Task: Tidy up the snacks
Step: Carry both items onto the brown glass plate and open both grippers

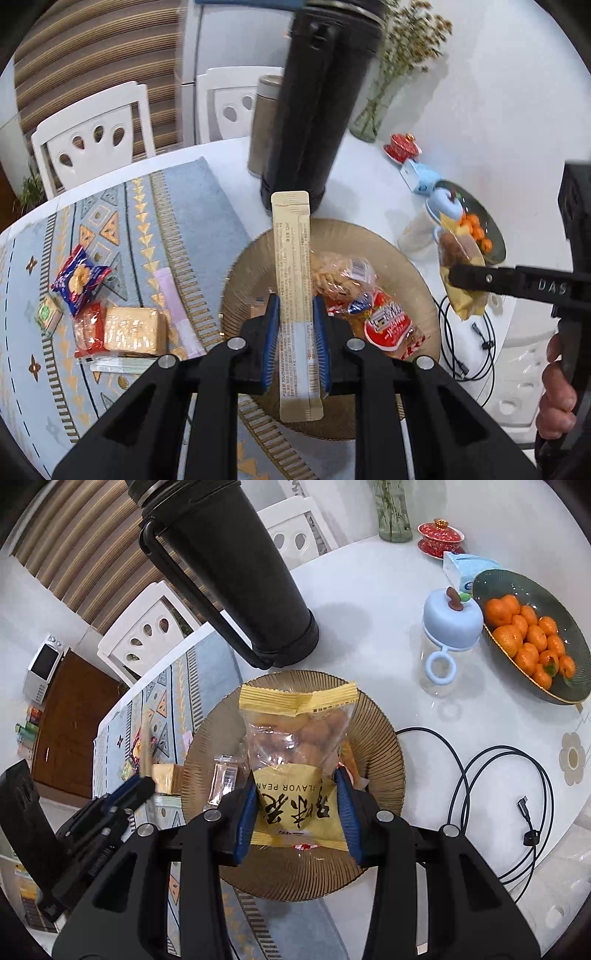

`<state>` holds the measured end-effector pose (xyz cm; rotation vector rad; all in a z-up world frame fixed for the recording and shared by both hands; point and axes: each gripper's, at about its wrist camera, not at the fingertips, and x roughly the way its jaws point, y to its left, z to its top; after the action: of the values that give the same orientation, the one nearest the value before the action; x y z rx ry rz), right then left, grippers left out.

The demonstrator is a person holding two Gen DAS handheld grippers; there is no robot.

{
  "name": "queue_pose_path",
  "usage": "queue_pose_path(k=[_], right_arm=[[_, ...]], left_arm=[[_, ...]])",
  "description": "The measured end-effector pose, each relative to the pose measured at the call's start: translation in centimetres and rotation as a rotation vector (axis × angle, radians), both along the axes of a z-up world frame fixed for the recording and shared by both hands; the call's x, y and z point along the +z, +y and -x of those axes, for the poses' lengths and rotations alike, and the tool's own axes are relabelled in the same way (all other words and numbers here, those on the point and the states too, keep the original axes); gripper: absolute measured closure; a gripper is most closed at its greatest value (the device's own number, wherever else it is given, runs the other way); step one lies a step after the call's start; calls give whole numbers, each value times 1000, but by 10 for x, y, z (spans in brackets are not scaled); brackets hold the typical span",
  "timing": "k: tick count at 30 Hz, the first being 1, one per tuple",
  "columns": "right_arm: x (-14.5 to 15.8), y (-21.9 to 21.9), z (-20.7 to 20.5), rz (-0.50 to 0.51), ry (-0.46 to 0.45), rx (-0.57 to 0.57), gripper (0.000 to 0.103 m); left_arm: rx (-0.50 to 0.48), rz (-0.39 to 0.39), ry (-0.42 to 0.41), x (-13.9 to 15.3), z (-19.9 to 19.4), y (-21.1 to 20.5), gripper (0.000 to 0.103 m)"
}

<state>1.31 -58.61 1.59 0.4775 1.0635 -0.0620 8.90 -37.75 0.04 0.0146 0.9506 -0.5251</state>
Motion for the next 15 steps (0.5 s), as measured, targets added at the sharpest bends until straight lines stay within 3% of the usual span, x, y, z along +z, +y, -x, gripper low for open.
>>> queue_pose_path(k=[8, 15], right_arm=[[-5, -16, 3, -9, 6, -31, 62], [-8, -17, 3, -21, 17, -25, 62]], left_arm=[[58, -7, -39, 14, -3, 25, 86], [42, 21, 1, 1, -6, 17, 86]])
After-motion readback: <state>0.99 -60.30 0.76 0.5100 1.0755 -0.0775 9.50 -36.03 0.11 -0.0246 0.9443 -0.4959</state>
